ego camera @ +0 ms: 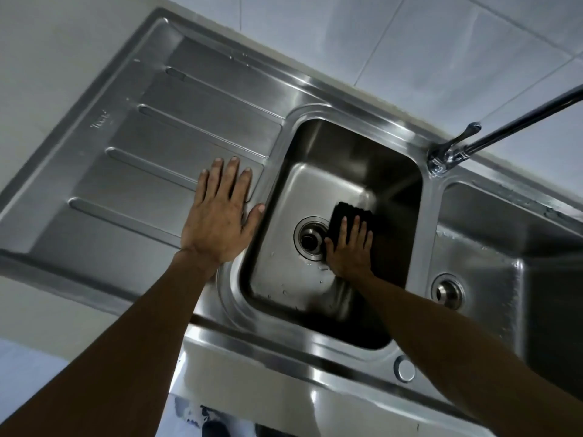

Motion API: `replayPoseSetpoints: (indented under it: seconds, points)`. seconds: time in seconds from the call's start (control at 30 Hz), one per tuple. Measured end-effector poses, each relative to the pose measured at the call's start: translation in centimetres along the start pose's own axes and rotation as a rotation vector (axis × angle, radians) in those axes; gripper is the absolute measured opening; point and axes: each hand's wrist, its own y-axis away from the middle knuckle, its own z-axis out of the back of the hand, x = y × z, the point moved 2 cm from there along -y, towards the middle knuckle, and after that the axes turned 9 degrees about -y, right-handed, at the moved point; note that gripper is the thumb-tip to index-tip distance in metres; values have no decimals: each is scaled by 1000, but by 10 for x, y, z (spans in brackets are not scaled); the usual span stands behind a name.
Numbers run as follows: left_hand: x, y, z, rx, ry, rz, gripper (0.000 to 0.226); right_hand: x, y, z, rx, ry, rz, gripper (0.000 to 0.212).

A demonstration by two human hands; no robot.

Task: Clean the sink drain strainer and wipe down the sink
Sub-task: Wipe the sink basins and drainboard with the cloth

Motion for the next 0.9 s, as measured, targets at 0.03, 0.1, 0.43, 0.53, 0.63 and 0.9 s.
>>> replayPoseSetpoints:
  seconds: [0.03,0.1,0.43,0.53,0.63,0.9]
  points:
    - [0,0,0,0,0,0,73,1,8,-4,17,-8,-11,74]
    - [0,0,1,-7,2,-4,72,4,20,-11,80,-40,-31,75]
    - [1,-1,1,-5,18,-17,72,7,74,-39,456,-36,-79,89]
    - [1,0,2,-8,16,-17,72,9,82,-41,590,6,-80,95]
    - [1,0,2,-12,23,-20,71,5,87,-34,719,41,-51,95]
    - [-1,1,4,-11,33,-13,74,7,68,-13,281,121,181,87]
